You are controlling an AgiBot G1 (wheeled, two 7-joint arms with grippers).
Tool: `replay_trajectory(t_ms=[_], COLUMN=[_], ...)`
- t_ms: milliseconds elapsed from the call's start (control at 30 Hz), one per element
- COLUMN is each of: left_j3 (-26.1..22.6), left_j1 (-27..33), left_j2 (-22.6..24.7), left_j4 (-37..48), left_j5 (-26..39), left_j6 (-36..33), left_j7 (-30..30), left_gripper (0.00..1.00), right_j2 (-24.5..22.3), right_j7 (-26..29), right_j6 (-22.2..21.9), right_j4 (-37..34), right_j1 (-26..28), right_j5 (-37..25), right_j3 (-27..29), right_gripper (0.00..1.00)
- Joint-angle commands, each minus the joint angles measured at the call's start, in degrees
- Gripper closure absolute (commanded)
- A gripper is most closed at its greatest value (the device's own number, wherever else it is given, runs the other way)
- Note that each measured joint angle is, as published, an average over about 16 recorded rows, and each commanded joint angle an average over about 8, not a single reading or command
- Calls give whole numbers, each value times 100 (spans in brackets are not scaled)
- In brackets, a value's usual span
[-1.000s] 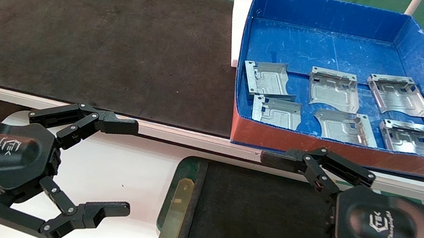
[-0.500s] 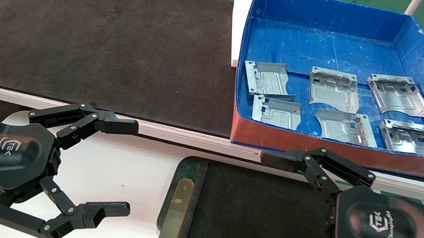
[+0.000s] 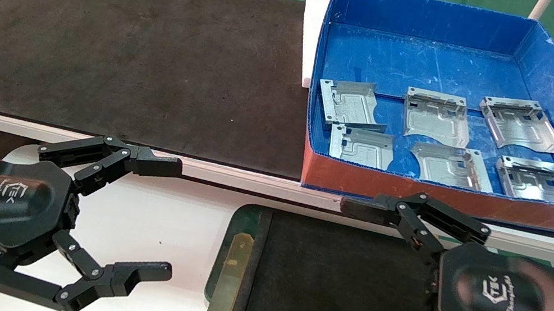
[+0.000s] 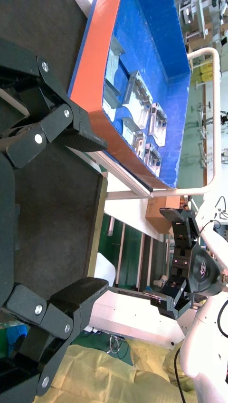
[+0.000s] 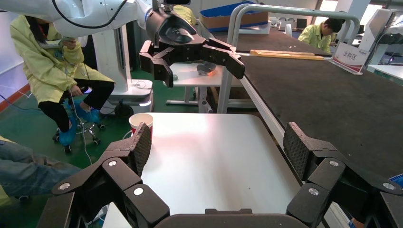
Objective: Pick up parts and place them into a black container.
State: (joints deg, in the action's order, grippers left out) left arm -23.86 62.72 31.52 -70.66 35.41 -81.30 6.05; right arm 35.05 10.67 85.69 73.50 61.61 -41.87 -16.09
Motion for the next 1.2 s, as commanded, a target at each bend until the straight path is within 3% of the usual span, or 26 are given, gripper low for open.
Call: replay_trajectory(t_ms=[33, 1200], left_j3=[0, 0], left_j1=[0, 0], left_j2=[0, 0], left_j4=[0, 0], left_j5=[0, 0], left_j6=[0, 0], left_j7=[0, 0], left_gripper=[100, 100], right_j2=[0, 0], right_j7=[0, 0], right_j6=[0, 0], right_j4=[0, 0], right_j1=[0, 0], right_j5=[0, 0], right_j3=[0, 0], right_gripper=[0, 0])
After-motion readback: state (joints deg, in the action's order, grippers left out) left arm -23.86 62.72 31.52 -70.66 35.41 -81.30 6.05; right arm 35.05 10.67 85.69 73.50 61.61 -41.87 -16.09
